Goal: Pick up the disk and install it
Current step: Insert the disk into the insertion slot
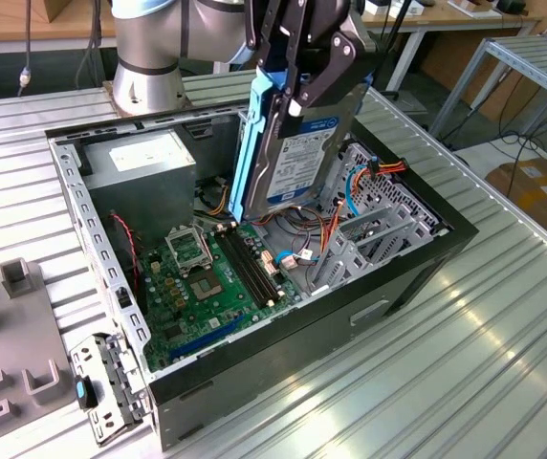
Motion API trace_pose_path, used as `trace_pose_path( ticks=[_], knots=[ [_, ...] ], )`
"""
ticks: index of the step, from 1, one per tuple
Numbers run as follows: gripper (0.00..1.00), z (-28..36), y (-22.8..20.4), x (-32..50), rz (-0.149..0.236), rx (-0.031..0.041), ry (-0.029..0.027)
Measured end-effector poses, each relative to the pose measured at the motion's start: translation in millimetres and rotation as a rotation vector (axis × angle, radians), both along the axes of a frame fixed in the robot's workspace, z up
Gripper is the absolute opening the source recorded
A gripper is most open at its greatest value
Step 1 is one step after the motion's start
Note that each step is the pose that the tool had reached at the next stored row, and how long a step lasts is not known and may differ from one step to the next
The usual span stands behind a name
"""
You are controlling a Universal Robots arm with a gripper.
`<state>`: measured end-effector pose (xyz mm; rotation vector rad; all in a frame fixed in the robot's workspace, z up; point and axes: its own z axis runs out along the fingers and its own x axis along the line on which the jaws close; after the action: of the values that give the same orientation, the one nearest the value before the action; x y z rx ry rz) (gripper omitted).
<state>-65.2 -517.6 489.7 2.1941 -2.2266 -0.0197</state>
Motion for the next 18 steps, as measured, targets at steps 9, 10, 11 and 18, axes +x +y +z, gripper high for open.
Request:
trace_pose_path(
  ticks=[9,10,11,18],
  knots=[
    [0.37,-0.2,-5.4,16.8,-0.001,0.0000,0.0082],
    [0.37,-0.2,-6.7,17.4,-0.001,-0.0001,0.0084],
    [0.37,-0.3,-8.7,17.8,-0.001,-0.0001,0.0086],
    [0.37,-0.7,-17.4,21.8,-0.001,-0.0001,0.0091]
  ],
)
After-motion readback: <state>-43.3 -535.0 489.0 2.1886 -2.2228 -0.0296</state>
